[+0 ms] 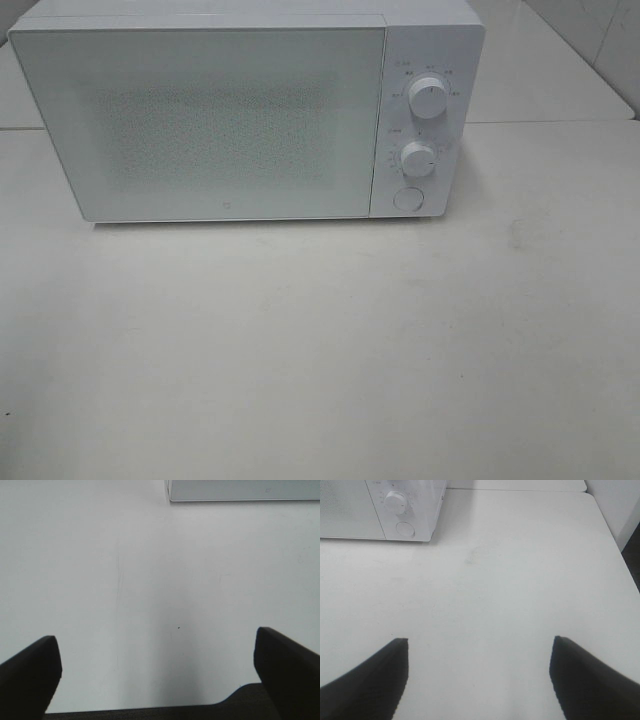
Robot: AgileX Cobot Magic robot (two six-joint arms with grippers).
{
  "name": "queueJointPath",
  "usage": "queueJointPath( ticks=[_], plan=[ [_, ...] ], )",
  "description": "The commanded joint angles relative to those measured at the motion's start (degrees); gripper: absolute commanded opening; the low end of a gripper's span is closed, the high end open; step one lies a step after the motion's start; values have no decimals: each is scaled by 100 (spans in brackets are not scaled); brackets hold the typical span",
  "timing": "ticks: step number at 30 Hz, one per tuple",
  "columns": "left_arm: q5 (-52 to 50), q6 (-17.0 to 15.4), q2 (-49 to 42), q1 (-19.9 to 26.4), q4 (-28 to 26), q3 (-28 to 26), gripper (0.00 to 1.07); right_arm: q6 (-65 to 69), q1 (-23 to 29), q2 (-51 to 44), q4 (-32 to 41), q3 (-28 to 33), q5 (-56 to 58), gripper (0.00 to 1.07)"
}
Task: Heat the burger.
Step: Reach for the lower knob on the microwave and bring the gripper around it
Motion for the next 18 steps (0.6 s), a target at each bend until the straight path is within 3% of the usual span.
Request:
queueJointPath(
  ticks=[1, 8, 18],
  plan=[
    [-17, -11, -418, 0, 23, 355, 98, -63, -23, -149, 17, 11, -46, 76],
    [-344, -395, -1289, -74, 126, 963, 98, -63, -23, -149, 17, 11, -46, 76],
    [-344, -395, -2424, -74, 235, 963, 98, -57, -23, -149, 17, 11, -46, 76]
  ],
)
